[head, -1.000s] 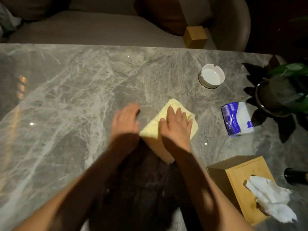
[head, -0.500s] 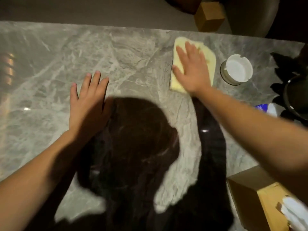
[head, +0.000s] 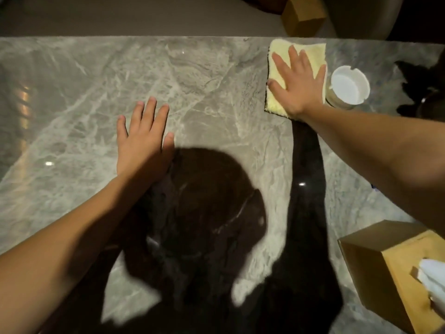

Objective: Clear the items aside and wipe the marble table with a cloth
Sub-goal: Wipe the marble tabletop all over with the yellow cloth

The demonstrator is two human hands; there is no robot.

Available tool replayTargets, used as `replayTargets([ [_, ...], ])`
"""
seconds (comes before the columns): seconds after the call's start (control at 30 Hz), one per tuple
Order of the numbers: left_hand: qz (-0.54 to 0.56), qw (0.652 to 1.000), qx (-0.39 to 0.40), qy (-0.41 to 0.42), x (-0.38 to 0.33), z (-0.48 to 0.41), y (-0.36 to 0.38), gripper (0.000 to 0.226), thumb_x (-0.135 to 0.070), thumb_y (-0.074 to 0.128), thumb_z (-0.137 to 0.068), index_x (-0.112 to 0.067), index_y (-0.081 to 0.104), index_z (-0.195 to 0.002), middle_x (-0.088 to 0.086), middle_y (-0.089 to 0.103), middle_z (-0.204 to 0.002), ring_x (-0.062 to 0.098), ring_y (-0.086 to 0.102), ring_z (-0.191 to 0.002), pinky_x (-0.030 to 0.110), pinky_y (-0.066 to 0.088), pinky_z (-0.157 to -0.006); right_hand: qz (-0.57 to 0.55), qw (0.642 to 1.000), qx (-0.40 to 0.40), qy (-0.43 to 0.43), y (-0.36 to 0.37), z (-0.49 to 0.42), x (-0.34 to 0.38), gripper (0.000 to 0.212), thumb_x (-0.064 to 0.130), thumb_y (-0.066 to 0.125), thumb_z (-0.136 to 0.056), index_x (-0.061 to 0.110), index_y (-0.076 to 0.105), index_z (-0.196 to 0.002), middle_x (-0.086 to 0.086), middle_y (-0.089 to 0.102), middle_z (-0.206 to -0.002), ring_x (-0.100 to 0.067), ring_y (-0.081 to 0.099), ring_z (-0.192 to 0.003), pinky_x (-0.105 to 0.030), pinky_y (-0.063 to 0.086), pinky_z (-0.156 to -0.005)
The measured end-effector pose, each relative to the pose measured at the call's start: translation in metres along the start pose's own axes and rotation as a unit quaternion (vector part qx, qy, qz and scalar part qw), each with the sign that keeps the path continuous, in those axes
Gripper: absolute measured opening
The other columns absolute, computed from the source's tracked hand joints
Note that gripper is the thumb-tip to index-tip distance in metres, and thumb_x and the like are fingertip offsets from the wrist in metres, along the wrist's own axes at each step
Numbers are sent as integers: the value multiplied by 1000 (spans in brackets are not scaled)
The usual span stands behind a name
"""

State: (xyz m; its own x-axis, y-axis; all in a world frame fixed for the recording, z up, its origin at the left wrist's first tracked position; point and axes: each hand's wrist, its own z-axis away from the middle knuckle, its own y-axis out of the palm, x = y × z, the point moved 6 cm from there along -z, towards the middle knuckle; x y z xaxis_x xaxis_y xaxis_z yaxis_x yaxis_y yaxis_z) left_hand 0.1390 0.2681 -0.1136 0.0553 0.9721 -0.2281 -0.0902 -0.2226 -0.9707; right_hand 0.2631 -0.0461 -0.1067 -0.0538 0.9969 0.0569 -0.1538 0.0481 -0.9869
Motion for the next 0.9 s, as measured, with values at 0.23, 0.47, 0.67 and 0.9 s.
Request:
replayTargets([
  [0.23,23,1000,-9,12,0,5,-2,54,-36,25,-99,-21,18,-150,4,10,-161,23,4,-148,51,3,-117,-13,1000,-2,14,22,125,6,67,63,20,-89,41,14,-151,1,2,-163,-23,-2,-150,-63,-2,-114],
  [0.47,75,992,9,97,-7,21,-5,49,-32,32,-99,-16,31,-146,9,19,-158,28,10,-147,52,8,-118,-39,997,-9,60,44,277,36,65,62,26,-90,40,20,-151,0,8,-163,-24,2,-150,-64,1,-113],
  [0.67,6,980,19,200,-19,62,4,51,-34,32,-99,-17,29,-147,6,19,-159,24,9,-148,54,4,-116,-47,992,1,117,65,398,75,63,58,25,-93,40,13,-152,4,0,-163,-20,-6,-150,-57,-3,-117],
  [0.9,-36,967,52,248,-27,66,16,59,-44,28,-95,-23,21,-150,3,14,-160,24,8,-148,56,-4,-114,-47,996,2,71,61,362,69,63,54,31,-91,37,21,-151,-1,12,-162,-23,3,-150,-48,-4,-118],
])
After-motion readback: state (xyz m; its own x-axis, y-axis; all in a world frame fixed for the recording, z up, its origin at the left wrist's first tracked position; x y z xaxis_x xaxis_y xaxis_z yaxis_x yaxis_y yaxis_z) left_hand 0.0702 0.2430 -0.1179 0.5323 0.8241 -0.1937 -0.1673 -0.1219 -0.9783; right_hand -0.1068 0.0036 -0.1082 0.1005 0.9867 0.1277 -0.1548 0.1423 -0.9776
